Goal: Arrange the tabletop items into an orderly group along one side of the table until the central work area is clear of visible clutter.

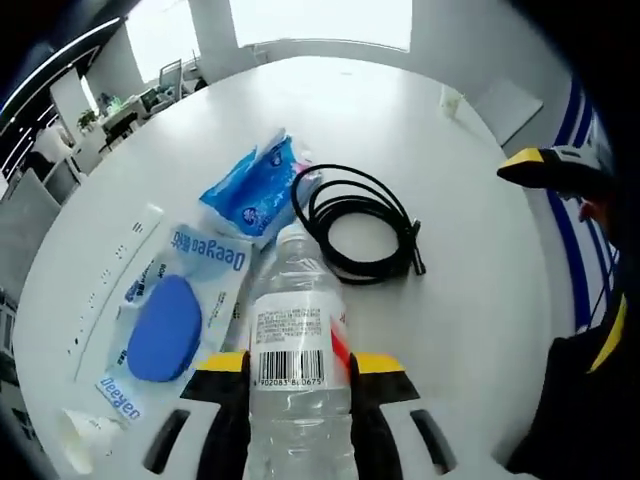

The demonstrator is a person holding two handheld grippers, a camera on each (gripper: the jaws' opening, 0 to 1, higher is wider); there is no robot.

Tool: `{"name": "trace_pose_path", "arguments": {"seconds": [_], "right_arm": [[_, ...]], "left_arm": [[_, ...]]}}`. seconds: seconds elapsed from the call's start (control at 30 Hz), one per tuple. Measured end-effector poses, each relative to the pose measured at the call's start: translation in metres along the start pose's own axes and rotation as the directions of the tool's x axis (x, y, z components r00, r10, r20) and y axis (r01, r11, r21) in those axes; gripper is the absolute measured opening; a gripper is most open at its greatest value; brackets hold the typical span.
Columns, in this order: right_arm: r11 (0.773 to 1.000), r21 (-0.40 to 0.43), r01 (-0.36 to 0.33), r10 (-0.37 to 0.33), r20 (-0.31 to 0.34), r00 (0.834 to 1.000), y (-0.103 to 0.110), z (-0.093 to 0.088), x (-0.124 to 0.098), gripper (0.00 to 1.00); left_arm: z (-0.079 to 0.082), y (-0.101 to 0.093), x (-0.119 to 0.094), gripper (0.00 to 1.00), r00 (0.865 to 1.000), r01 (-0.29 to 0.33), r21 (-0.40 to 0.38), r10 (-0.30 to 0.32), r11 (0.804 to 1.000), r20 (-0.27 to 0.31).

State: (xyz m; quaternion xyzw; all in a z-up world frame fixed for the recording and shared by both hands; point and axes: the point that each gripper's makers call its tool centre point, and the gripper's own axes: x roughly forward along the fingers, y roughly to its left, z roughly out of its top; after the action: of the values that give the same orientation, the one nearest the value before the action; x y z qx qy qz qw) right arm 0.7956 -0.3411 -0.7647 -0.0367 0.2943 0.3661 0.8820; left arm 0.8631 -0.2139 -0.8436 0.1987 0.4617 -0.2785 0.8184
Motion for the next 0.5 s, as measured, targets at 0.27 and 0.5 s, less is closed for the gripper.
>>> {"name": "trace_pose_path", "arguments": {"seconds": [0.27, 0.5], "right_arm": [[0.999, -0.018, -0.028, 0.028, 0.001, 1.0, 0.012, 0.002, -0.001, 0.89], [0.996, 0.061, -0.069, 0.068, 0.031, 0.997, 0.025, 0.012, 0.001, 0.86]], "left_arm": [[-0.016, -0.011, -0.019, 0.34, 0.998, 0.014, -0.058, -0.011, 0.998, 0.054], [-0.021, -0.025, -0.042, 0.34, 0.993, 0.036, -0.077, -0.026, 0.996, 0.118]]}}
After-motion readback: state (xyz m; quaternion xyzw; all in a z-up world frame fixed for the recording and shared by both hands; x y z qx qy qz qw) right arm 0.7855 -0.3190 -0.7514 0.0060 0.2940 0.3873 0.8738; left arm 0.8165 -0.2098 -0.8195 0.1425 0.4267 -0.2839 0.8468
